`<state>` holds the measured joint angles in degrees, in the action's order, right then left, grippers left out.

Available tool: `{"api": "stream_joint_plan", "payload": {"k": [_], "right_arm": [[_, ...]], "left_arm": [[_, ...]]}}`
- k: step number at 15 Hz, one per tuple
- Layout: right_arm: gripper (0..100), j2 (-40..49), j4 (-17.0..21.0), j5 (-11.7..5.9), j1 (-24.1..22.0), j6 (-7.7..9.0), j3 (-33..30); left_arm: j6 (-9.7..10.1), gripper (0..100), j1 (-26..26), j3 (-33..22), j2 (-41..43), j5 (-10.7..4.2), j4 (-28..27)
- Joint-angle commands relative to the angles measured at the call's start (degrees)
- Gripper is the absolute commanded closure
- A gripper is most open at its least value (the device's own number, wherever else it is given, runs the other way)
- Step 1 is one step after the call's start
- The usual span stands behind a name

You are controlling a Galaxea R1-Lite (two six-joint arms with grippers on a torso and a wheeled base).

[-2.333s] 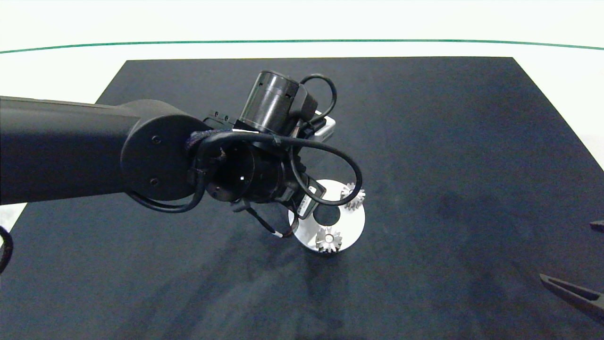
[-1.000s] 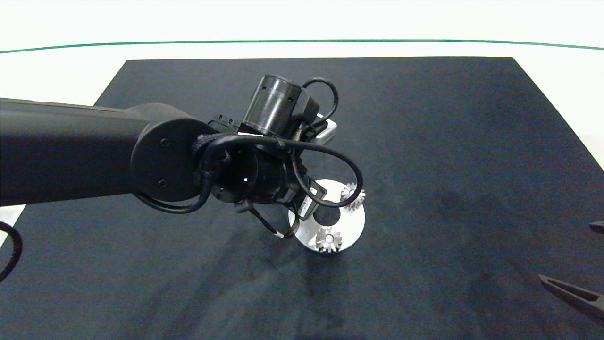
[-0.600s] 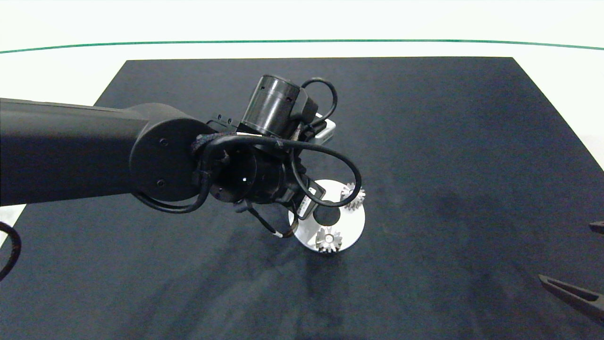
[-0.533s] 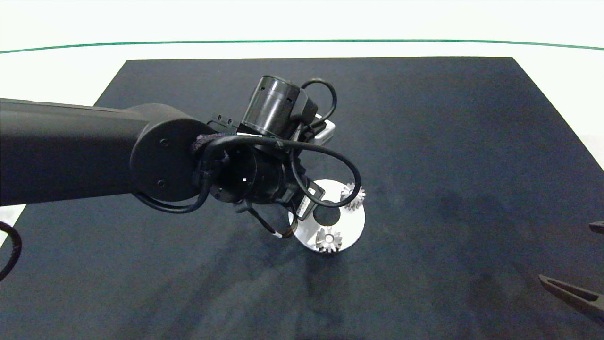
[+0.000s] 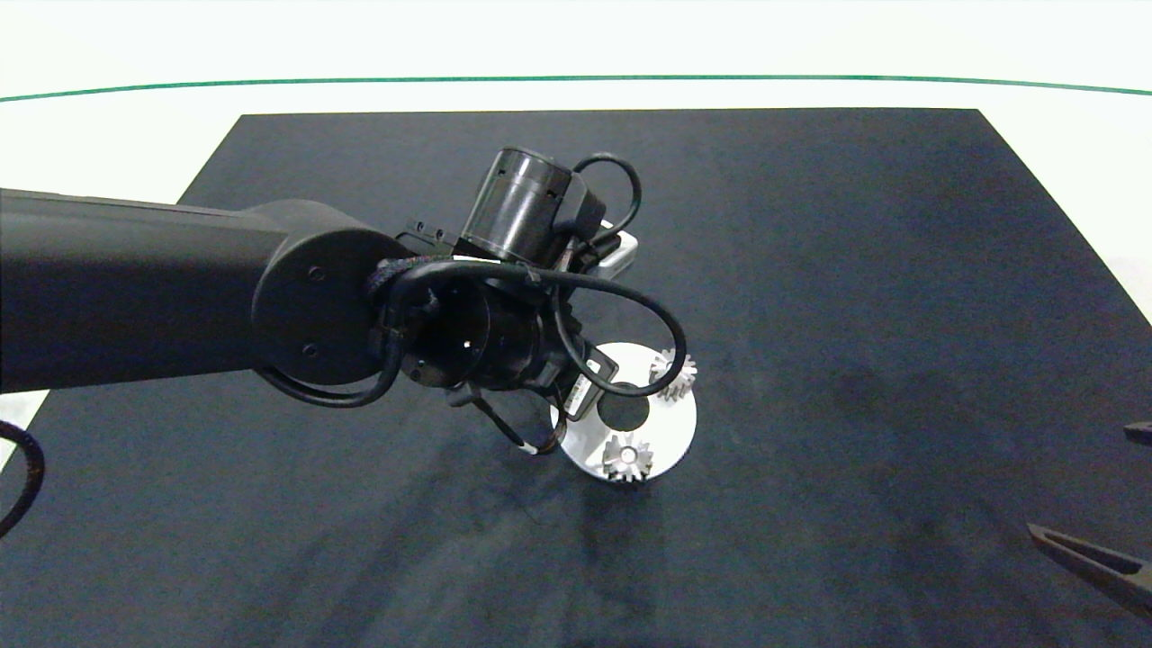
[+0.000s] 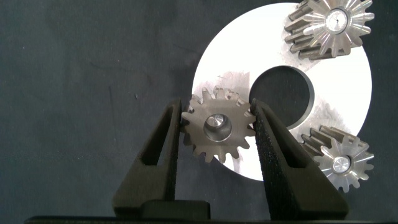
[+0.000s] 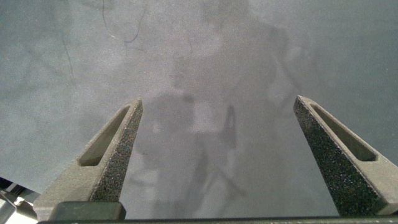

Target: Install three planetary gears onto the carrier pins

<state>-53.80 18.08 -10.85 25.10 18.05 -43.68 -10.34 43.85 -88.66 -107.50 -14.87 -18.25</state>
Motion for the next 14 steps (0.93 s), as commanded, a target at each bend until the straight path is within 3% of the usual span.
{"api": "stream_joint_plan", "payload": {"k": [1,10,12,14], "right_arm": [[0,-0.08,0.11,-0.05,0.04,0.14,0.0],[0,0.01,0.11,-0.05,-0.05,0.14,0.0],[0,0.1,0.03,-0.05,0.04,0.14,-0.09],[0,0.62,-0.06,-0.05,-0.05,0.14,-0.27]], "left_arm": [[-0.12,0,0.1,-0.02,0.01,-0.07,-0.12],[-0.12,0,0.01,0.33,0.97,-0.07,-0.38],[-0.3,0,-0.43,1.74,3.43,-0.07,-0.38],[-1.53,0,-1.75,6.92,9.67,-0.07,-0.47]]}}
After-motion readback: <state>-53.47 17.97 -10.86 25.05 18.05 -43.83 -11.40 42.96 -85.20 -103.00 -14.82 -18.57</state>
